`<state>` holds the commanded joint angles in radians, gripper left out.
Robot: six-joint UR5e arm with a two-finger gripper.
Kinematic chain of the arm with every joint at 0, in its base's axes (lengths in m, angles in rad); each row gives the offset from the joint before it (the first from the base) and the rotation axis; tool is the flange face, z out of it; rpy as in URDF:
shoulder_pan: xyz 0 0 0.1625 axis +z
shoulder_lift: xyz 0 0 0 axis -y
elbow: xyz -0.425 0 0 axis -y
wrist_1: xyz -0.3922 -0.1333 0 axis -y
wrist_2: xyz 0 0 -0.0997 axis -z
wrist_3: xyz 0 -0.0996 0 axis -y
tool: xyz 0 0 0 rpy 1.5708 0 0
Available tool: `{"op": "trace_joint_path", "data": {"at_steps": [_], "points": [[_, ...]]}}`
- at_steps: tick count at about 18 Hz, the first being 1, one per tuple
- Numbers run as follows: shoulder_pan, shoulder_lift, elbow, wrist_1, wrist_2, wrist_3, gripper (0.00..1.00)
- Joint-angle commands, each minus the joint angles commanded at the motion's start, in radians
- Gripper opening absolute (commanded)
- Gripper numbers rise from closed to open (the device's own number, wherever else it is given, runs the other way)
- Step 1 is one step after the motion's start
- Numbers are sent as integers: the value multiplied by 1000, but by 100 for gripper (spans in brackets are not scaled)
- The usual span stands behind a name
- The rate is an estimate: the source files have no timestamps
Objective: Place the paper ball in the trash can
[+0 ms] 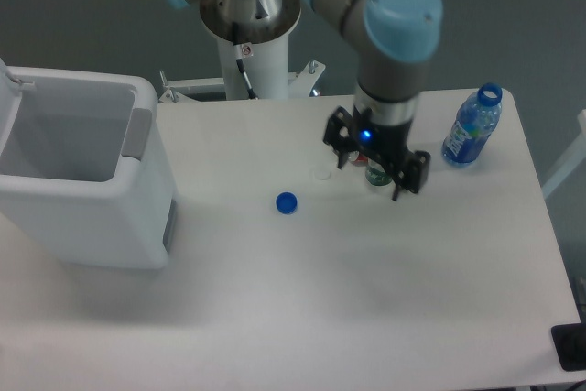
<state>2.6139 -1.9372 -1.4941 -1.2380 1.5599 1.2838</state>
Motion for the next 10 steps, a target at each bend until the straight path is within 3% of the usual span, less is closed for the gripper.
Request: {"op": "trace_joint_path", "data": {"at_steps": [6, 10], "points": [[5, -89, 17, 45, 46, 39, 100], [5, -109, 18, 48, 46, 40, 100]]}}
